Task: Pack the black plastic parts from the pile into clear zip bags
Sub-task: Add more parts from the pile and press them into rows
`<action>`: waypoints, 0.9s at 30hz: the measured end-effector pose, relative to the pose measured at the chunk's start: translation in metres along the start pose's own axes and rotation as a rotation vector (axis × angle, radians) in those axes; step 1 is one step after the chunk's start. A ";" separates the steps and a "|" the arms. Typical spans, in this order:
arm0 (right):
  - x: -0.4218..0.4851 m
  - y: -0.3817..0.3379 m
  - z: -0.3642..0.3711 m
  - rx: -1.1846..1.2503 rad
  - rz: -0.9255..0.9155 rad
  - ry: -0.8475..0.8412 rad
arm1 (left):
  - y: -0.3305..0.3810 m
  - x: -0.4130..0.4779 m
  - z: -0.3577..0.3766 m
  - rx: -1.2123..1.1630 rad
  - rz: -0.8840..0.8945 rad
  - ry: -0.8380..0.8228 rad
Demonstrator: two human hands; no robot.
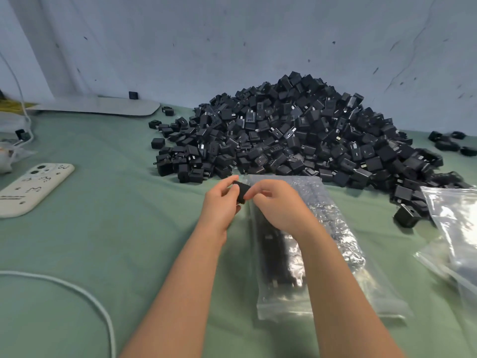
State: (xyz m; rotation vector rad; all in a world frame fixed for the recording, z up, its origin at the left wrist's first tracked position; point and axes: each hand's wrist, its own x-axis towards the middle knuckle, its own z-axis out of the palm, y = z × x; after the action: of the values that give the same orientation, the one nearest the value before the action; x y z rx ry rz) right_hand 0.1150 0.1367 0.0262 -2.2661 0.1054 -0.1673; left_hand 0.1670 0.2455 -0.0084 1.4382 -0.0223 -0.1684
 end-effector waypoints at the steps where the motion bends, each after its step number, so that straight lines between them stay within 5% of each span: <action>1: -0.007 0.000 -0.002 0.001 -0.027 0.002 | 0.000 -0.005 -0.001 0.033 0.016 -0.010; 11: -0.082 0.013 -0.018 -0.070 -0.183 -0.134 | 0.006 -0.062 -0.005 0.132 0.025 -0.194; 15: -0.113 0.022 -0.023 0.024 -0.145 -0.026 | 0.007 -0.085 0.002 0.227 0.075 -0.285; 20: -0.161 0.038 -0.036 0.133 -0.042 0.251 | -0.007 -0.117 0.010 0.627 0.401 -0.289; 24: -0.193 0.042 -0.039 0.112 0.028 0.233 | -0.030 -0.139 0.021 1.155 0.665 -0.435; 27: -0.203 0.040 -0.036 -0.023 0.054 0.167 | -0.029 -0.141 0.028 1.182 0.739 -0.356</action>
State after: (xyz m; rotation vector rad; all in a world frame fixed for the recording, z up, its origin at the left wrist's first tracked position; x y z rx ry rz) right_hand -0.0918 0.1101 0.0013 -2.2671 0.2575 -0.3283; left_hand 0.0213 0.2325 -0.0211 2.4311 -1.0841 0.2580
